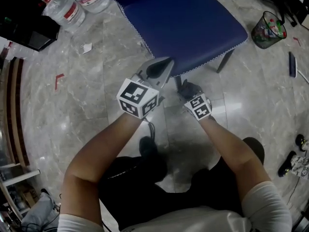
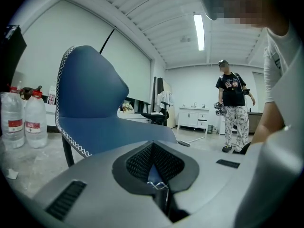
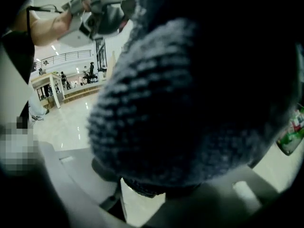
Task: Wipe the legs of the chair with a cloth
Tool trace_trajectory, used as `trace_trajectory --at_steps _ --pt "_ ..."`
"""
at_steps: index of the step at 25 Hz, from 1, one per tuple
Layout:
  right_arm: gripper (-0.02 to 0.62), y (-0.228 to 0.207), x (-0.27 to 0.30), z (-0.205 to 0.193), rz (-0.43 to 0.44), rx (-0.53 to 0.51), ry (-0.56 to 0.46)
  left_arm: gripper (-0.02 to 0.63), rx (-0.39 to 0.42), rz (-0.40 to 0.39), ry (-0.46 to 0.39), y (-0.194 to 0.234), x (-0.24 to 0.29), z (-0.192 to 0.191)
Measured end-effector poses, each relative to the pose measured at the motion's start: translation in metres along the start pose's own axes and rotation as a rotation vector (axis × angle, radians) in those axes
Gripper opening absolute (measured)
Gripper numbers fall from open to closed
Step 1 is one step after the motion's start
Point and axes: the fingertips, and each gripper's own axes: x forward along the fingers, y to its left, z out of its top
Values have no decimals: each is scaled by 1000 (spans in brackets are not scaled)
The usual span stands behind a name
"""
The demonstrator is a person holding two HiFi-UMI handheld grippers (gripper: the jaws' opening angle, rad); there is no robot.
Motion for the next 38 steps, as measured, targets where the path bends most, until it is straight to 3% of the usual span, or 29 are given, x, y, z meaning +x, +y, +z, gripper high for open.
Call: trace_trajectory --at_steps 4,8,12,17,20,27,33,38 --pt "196 -9 32 -43 -11 31 132 6 11 -1 20 -2 -2 -2" --pt "196 -5 32 -28 -5 -34 145 6 19 -7 32 -5 -3 -4" --pt "196 4 3 31 -7 -124 29 6 20 -29 30 -7 -5 -5" --pt "193 14 -57 140 -25 -199 -236 6 7 -33 19 -4 -8 -4" --pt "192 14 -73 162 -30 -195 -307 6 8 -36 16 -5 -8 -4" --pt "186 7 -27 90 -26 -158 -189 6 -26 -63 31 -7 -6 -3" --pt "181 1 20 1 5 -58 34 6 -32 -60 20 -9 -7 -2" --pt "181 0 27 -5 17 -47 80 6 -12 -74 35 -13 -10 -6"
